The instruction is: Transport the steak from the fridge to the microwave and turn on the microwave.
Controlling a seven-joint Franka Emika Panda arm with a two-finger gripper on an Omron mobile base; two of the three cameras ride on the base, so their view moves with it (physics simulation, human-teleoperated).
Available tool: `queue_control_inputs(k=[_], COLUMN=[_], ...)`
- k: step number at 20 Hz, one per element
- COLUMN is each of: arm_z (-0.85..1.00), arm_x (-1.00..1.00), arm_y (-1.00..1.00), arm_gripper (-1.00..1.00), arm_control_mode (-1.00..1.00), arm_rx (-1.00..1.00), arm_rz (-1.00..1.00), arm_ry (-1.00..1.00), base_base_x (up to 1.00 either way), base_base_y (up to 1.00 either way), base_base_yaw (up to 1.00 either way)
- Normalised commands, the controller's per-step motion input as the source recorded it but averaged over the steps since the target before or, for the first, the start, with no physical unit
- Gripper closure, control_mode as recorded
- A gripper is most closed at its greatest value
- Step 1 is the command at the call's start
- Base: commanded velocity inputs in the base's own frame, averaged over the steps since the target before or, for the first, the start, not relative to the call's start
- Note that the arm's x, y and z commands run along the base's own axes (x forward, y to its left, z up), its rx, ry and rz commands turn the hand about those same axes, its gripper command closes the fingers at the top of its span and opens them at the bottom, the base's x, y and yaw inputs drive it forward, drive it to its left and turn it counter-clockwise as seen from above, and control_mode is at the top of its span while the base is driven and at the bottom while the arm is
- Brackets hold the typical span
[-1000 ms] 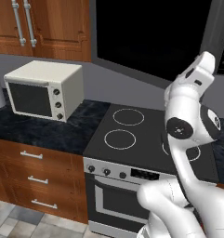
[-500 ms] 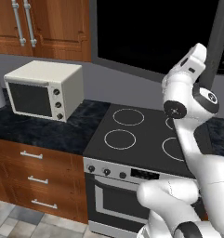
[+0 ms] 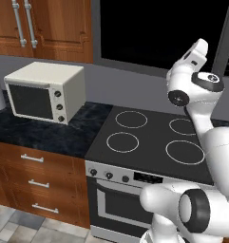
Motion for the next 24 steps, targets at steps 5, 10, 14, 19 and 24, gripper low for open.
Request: queue_control_inputs(k=[5,10,14,19,24], arm_z=[0.0,0.0,0.0,0.0,0.0], arm_x=[0.54,0.42,0.27,0.22,0.2], arm_y=[-0.33,-0.28,-0.24,-0.09,-0.04], arm_gripper=[-1.0,-1.0,-1.0,-1.0,-1.0], arm_control_mode=[-1.0,-1.0,-1.0,-1.0,-1.0], arm_rx=[0.0,0.01,0.0,0.0,0.0], arm_rz=[0.0,0.0,0.0,0.0,0.0], arm_ry=[0.0,0.0,0.0,0.0,0.0], base_base_x=[0.0,0.0,0.0,0.0,0.0], base_base_y=[0.0,0.0,0.0,0.0,0.0], base_base_yaw=[0.0,0.0,0.0,0.0,0.0])
